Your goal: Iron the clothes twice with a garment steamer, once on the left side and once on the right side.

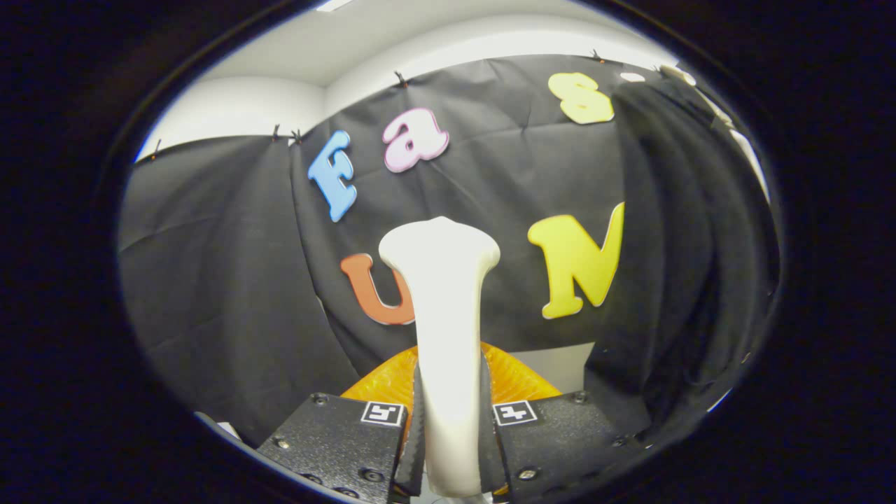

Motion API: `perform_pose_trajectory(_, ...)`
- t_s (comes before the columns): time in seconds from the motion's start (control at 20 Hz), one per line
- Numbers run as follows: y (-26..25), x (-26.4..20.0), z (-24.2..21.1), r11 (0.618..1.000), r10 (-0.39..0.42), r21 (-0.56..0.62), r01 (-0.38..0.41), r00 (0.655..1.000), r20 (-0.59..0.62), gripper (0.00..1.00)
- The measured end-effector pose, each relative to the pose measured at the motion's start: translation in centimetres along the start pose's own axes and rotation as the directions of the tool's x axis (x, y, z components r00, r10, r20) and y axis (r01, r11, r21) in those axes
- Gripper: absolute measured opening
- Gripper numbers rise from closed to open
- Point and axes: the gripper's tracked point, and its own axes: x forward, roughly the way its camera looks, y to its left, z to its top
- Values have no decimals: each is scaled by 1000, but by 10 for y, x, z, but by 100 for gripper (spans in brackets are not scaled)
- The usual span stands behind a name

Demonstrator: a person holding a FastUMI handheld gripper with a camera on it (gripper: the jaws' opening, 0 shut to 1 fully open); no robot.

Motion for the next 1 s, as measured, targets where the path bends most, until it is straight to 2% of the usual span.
perform_pose_trajectory(0.2,-39,-70,41,994,-106,17,104,985,138,33)
perform_pose_trajectory(0.35,-74,-115,58,984,-175,44,170,969,176,33)
perform_pose_trajectory(0.6,-124,-180,92,960,-275,15,281,925,262,33)
perform_pose_trajectory(0.85,-168,-218,134,911,-386,9,413,843,375,33)
perform_pose_trajectory(1.0,-182,-218,144,899,-391,-27,437,828,403,33)
